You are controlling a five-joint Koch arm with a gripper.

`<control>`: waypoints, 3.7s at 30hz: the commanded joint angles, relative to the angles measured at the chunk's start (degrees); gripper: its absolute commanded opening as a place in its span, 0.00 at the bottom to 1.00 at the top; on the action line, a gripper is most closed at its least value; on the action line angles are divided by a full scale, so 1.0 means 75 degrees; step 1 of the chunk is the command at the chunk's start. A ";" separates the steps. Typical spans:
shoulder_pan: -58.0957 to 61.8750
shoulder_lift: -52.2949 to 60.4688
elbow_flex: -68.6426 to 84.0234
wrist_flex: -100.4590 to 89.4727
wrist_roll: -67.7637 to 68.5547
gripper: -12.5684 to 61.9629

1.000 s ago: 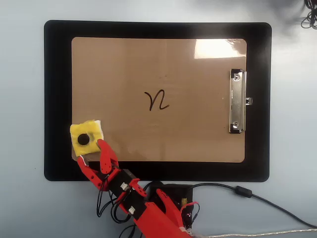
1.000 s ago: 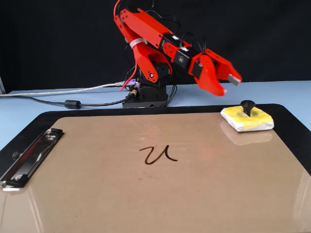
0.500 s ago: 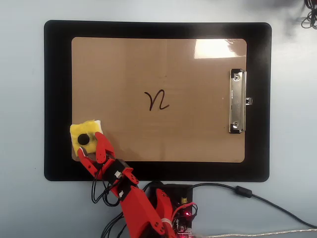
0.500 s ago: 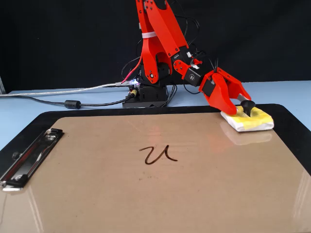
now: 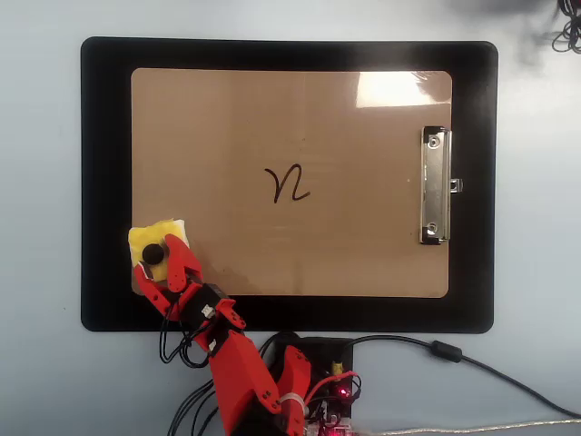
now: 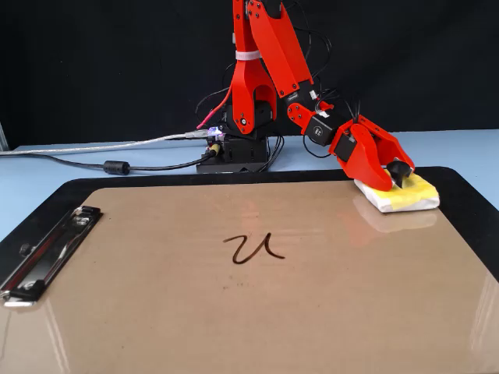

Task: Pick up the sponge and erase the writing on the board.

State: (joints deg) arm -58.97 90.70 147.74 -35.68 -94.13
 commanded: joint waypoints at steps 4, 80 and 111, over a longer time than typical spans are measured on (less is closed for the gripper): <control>-0.0023 0.0070 -0.0117 -0.0773 -0.0094 0.42; 0.7430 -0.0586 -0.2156 0.2801 0.0258 0.06; 0.6949 -0.0094 -0.0984 0.2004 -0.0094 0.06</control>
State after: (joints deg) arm -5.62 84.02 134.56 -20.65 -91.93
